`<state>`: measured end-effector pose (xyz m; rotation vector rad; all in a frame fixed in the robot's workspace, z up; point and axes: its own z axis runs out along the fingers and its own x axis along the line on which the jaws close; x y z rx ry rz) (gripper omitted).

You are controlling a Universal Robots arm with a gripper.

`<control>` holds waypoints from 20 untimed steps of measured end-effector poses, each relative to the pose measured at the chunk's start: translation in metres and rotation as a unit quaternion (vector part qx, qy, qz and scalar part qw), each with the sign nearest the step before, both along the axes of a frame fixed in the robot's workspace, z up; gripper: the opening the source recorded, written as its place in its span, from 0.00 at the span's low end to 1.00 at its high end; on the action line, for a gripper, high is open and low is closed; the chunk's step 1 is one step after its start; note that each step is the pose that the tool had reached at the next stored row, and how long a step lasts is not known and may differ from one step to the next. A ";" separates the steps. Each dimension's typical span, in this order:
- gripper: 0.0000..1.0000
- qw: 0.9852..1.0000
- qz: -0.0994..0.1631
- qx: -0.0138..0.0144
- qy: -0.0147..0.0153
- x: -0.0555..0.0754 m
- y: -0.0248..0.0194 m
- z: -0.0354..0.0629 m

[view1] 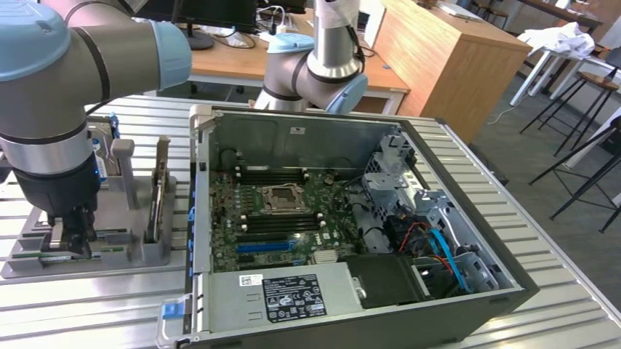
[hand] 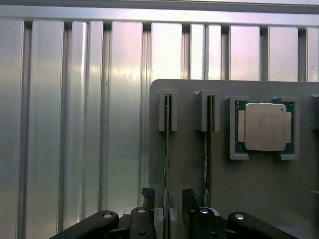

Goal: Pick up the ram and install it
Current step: 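Pick up the ram and move it above insertion slot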

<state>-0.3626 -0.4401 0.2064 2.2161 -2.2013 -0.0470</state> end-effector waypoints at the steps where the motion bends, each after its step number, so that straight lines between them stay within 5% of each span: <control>1: 0.36 1.000 0.001 0.000 0.000 0.000 0.0000 0.0000; 20: 0.36 1.000 0.003 0.000 0.000 0.000 0.0000 -0.0048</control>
